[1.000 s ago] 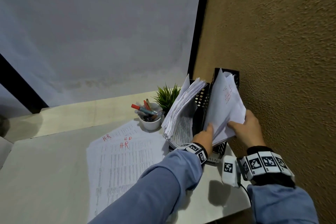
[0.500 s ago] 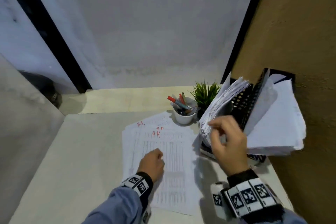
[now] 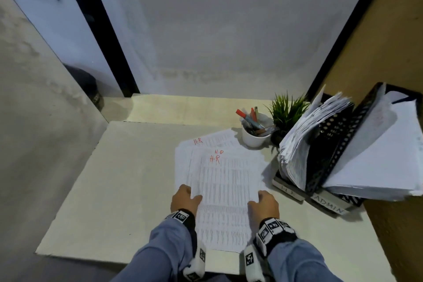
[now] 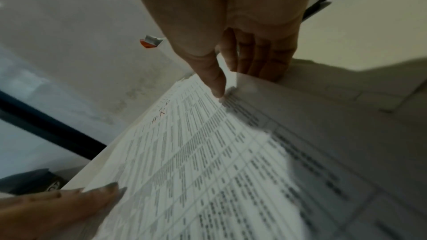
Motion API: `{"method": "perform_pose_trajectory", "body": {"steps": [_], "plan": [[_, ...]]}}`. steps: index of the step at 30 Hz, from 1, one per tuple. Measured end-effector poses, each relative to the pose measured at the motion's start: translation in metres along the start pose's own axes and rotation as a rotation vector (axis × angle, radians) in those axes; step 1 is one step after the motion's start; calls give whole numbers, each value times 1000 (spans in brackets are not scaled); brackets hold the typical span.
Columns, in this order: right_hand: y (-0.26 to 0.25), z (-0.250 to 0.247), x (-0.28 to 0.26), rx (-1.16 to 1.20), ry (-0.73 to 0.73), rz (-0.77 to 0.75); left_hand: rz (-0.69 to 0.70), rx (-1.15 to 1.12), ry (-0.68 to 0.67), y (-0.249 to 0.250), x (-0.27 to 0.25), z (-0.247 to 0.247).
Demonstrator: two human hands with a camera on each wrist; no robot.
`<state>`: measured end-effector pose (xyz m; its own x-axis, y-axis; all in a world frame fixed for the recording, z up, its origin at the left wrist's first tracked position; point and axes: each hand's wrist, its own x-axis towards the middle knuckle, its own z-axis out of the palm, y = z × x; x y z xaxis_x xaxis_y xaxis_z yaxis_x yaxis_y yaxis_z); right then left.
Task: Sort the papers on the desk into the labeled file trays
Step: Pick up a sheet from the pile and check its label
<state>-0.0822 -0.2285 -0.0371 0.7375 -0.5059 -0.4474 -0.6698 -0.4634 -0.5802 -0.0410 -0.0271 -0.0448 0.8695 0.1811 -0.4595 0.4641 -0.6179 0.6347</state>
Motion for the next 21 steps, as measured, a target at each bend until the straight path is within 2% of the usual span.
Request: {"method": "perform_pose_trajectory", "body": {"steps": [4,8,10,13,17,19,21], "plan": [[2,-8,3,154,23,3,129,5,13,-1,-4,-7],[4,-9,10,178,-71,-11,208,-147,-11,-5,-7,-8],[4,-12,13,254,-116,19,163,-314,-34,-8,-8,-7],[3,-21,14,410,-180,102,102,-415,-49,-7,-5,-7],[3,-22,15,603,-149,214,-200,-490,-72,1,4,-15],[5,-15,12,682,-120,267,-239,-587,-121,5,10,-18],[6,-14,11,744,-122,255,-248,-589,-145,13,15,-17]]}}
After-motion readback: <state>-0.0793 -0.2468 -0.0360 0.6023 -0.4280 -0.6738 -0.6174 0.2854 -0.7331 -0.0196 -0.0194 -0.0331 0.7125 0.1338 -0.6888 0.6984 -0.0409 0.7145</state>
